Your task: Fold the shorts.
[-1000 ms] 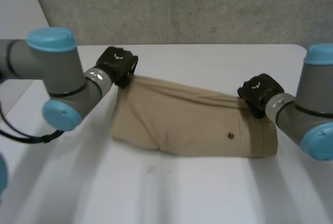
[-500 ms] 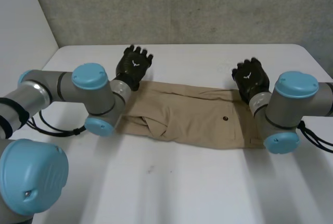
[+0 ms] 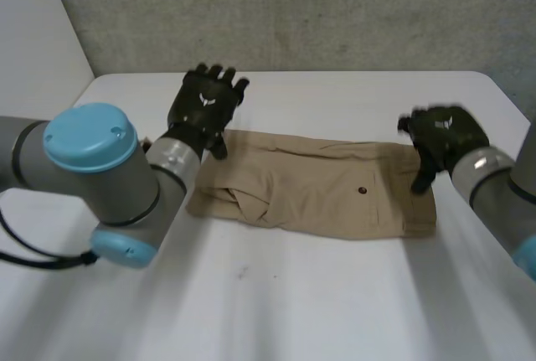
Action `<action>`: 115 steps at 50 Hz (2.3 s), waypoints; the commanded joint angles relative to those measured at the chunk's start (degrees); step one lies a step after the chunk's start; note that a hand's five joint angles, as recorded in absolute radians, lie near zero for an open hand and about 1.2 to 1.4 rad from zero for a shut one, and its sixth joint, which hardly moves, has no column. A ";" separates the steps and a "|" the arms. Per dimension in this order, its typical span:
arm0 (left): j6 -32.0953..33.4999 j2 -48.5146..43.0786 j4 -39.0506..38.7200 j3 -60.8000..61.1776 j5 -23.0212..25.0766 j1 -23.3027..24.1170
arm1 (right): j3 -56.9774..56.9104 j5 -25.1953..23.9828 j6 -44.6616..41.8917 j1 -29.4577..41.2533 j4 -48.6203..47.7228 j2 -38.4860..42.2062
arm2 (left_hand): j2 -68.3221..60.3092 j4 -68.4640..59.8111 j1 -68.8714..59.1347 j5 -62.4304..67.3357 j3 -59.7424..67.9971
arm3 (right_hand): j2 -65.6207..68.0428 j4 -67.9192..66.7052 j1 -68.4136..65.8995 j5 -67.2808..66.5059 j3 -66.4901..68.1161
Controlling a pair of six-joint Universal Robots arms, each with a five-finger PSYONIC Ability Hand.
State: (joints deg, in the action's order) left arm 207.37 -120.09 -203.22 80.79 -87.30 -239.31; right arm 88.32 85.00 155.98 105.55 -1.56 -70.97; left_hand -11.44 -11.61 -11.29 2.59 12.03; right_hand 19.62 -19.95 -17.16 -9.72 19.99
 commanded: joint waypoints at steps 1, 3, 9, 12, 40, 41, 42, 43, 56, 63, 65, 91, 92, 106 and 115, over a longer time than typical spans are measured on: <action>-8.81 3.36 5.99 5.86 0.12 -0.10 | 9.31 -6.42 2.23 -3.86 0.16 -0.58 | 0.56 0.72 0.40 -1.70 -1.15 | 15.18 -14.85 -17.64 -15.08 14.81; -9.26 3.72 6.26 6.74 0.12 -0.19 | 10.55 -6.60 2.23 -4.56 -1.16 -0.49 | 0.56 0.72 0.40 -1.70 -1.15 | 16.20 -15.86 -18.66 -16.09 15.82; -9.35 4.42 6.26 9.47 0.03 -0.37 | 12.23 -6.52 1.53 -5.27 -6.61 3.10 | 0.56 0.72 0.40 -1.70 -1.15 | 17.72 -17.38 -20.18 -17.62 17.34; -9.44 4.42 6.26 9.82 0.03 -0.45 | 11.88 -6.52 1.35 -5.36 -7.58 4.43 | 0.56 0.72 0.40 -1.70 -1.15 | 17.05 -16.71 -19.51 -16.94 16.67; -9.53 5.65 6.43 11.66 -0.06 -0.72 | 9.06 -6.34 0.38 -9.74 -12.07 5.24 | 0.89 1.06 0.74 -2.04 -1.48 | 60.38 -60.05 -62.84 -60.28 60.01; -9.53 6.00 6.44 11.93 -0.06 -0.72 | 9.06 -6.34 0.12 -10.36 -11.54 4.53 | 0.89 1.06 0.74 -2.04 -1.48 | 60.38 -60.05 -62.84 -60.28 60.01; -9.53 6.35 6.44 12.19 -0.06 -0.72 | 9.06 -6.34 -0.23 -10.89 -10.76 4.00 | 0.89 1.06 0.74 -2.04 -1.48 | 60.38 -60.05 -62.84 -60.28 60.01; -9.53 6.70 6.35 12.63 0.03 -0.80 | 8.89 -6.43 -0.67 -11.50 -9.88 3.56 | 0.89 1.06 0.74 -2.04 -1.48 | 60.38 -60.05 -62.84 -60.28 60.01; -9.53 11.27 6.35 17.38 0.38 -4.76 | -0.15 -6.17 -18.06 -18.02 1.12 1.36 | 1.23 1.39 1.07 -2.38 -1.82 | 60.38 -60.05 -62.84 -60.28 60.01; -9.53 11.63 6.35 17.91 0.29 -5.20 | -8.15 -7.04 -18.25 -8.28 1.03 0.30 | 1.23 1.39 1.07 -2.38 -1.82 | 60.38 -60.05 -62.84 -60.28 60.01; -9.53 11.89 6.35 17.99 0.29 -5.20 | -9.65 -7.22 -18.51 -5.55 0.68 0.48 | 1.23 1.39 1.07 -2.38 -1.82 | 60.38 -60.05 -62.84 -60.28 60.01; -9.53 12.07 6.26 10.99 0.29 -4.76 | -13.08 -17.44 -11.89 15.66 -0.81 9.28 | 1.23 1.40 1.08 -2.38 -1.82 | -9.62 9.95 7.16 9.72 -9.99; -9.61 11.81 6.26 9.75 0.29 -4.67 | -13.17 -16.28 -8.96 14.87 -0.82 8.57 | 1.23 1.39 1.07 -2.38 -1.82 | -9.62 9.95 7.16 9.72 -9.99; -20.33 -7.24 11.26 -17.49 0.38 6.92 | -13.61 -3.28 12.34 7.04 0.15 5.83 | -0.11 0.05 -0.27 -1.03 -0.48 | -9.62 9.95 7.16 9.72 -9.99; -21.83 -18.51 17.85 -24.81 -0.15 9.21 | -14.84 -5.37 12.51 5.37 3.40 14.09 | -0.79 -0.62 -0.94 -0.36 0.20 | -9.62 9.95 7.16 9.72 -9.99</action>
State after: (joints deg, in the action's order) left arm 185.99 -132.72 -189.74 59.12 -87.04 -230.76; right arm 74.19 81.71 168.84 111.65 -0.05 -62.01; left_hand -11.44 -11.61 -11.29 2.59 12.03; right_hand 12.45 -13.14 -11.44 -3.96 12.09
